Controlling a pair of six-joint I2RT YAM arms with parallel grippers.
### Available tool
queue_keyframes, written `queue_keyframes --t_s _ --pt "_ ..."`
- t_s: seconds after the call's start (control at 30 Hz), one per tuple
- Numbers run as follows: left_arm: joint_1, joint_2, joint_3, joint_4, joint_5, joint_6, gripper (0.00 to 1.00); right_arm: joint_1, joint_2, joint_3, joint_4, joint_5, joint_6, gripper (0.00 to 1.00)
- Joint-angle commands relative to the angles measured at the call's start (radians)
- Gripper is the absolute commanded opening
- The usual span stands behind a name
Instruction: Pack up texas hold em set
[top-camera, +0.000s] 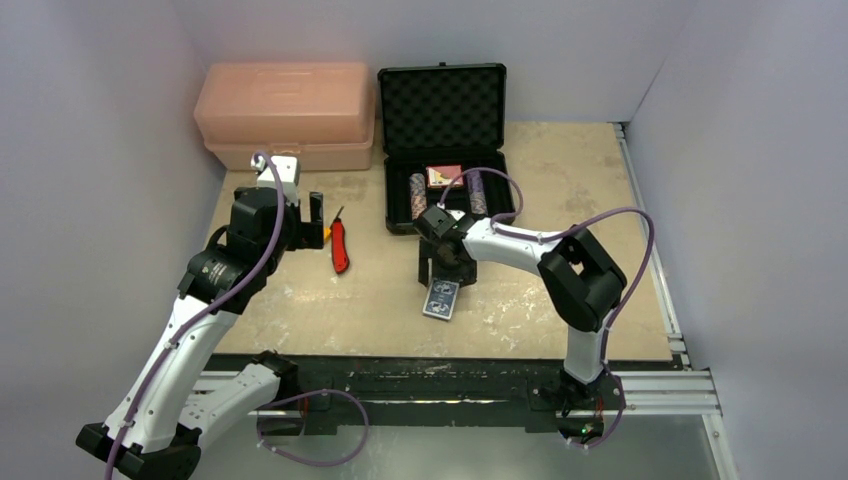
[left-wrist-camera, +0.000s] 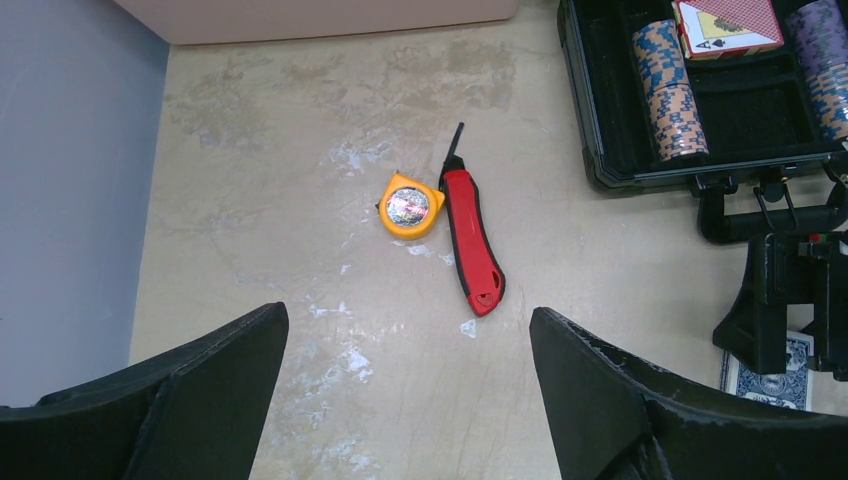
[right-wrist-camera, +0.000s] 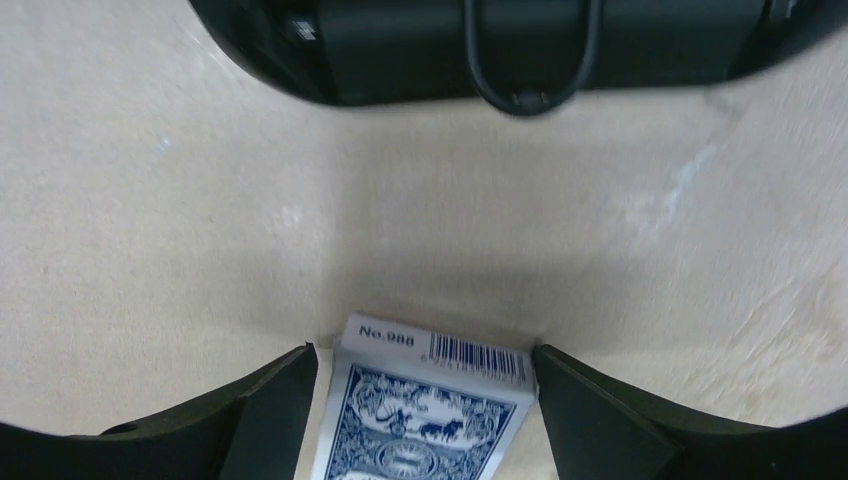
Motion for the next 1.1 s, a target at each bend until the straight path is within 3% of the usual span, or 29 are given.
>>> queue_keyframes --t_s 0.0,0.13,0.37,0.57,1.07 --pt "0.007 -0.001 0.0 0.034 0.008 0.014 0.91 -0.002 0.011 0.036 0.108 0.114 -0.227 0.85" --pt "0.007 0.005 0.001 0.033 0.01 0.013 0.91 -0.002 -0.015 0.042 0.1 0.129 -0.273 0.99" --pt "0.007 0.004 0.002 0.033 0.007 0.015 0.91 0.0 -0.078 0.022 0.003 0.081 -0.144 0.99" --pt "0.007 0.005 0.002 0.033 0.011 0.015 0.91 0.024 -0.142 -0.039 0.019 -0.012 0.009 0.99" --pt "0.007 0.001 0.001 0.032 0.012 0.014 0.91 0.064 -0.048 -0.003 -0.121 0.0 0.218 0.99"
